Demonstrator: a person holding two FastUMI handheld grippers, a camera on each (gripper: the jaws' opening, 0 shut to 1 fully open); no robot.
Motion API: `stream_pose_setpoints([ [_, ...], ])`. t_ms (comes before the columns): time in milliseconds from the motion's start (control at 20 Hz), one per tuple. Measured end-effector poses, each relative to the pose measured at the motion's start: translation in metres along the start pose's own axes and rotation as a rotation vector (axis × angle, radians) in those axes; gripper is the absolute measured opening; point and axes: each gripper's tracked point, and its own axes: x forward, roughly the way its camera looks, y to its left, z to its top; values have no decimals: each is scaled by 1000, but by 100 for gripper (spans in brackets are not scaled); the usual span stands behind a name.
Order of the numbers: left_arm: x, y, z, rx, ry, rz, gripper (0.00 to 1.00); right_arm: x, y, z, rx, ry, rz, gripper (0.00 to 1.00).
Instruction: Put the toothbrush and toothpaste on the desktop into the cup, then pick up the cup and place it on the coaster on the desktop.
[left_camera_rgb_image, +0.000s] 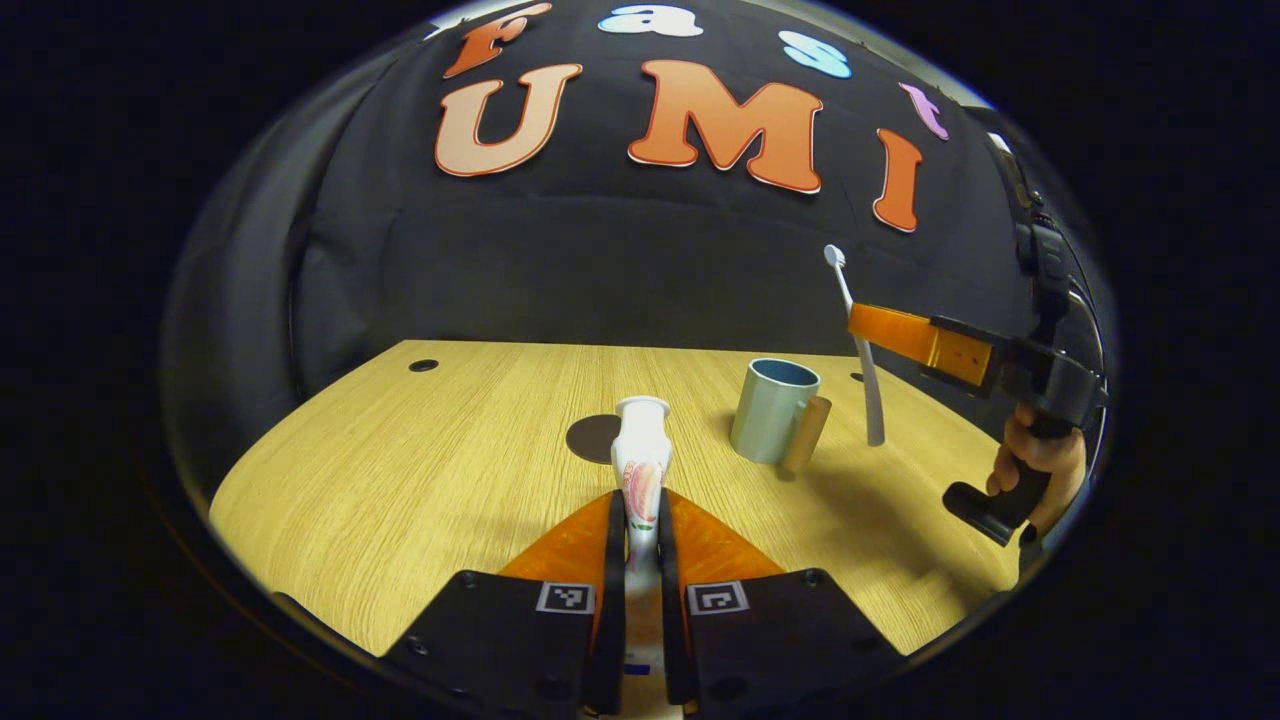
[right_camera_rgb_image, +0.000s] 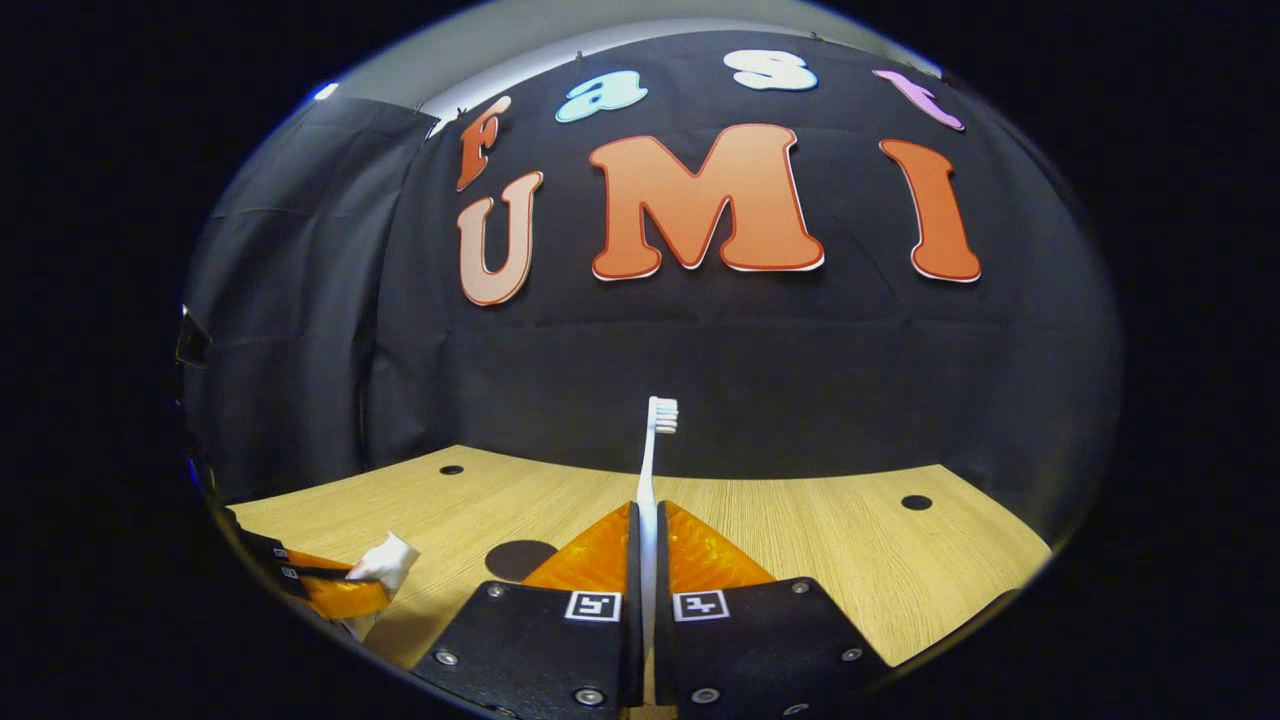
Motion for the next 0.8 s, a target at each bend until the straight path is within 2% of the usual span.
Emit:
stream_pose_setpoints([
  [200,5,5,3,1,-17,11,20,20,3,19,25,-124,37,5],
  [500,14,10,3,-27,-32,14,20,44,7,31,-24,-238,63,5],
  [800,19,11,13,-19,-72,24,20,67,-3,16,-38,-233,52,5],
])
